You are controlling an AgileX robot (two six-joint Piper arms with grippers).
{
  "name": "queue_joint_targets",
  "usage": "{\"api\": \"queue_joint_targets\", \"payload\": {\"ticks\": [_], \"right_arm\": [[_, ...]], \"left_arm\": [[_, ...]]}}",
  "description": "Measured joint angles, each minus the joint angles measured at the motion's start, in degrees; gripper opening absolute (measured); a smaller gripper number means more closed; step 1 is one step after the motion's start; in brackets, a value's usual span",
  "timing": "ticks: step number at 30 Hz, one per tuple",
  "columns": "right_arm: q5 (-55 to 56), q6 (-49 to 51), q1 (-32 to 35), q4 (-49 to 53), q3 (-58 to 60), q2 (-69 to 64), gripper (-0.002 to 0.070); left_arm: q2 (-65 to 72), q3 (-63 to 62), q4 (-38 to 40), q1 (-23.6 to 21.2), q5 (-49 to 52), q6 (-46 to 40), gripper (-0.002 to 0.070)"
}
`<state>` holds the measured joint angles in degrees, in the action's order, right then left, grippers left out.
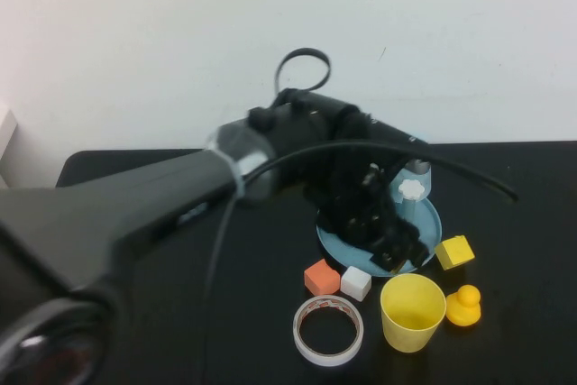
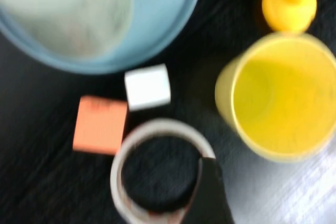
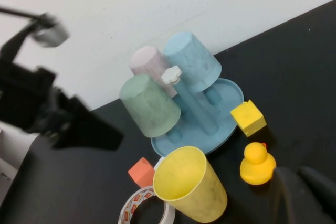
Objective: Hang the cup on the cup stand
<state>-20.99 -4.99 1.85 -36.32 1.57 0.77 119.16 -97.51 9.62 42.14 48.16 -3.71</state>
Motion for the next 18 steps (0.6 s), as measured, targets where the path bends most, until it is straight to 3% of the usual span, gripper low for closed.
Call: {"api": "queue_joint_targets", "payload": {"ticks": [10,18], "right_arm": [[0.0,-1.06,0.0,0.0,0.0,0.0,-0.0001],[0.0,-1.38,0.0,0.0,0.0,0.0,-0.0001]], "left_arm": [[14.69,-16.7,0.6,0.0,7.11,2.71,0.048],[22.21,-19.72,3.54,0.22,8.0,2.83,0.0452]]}}
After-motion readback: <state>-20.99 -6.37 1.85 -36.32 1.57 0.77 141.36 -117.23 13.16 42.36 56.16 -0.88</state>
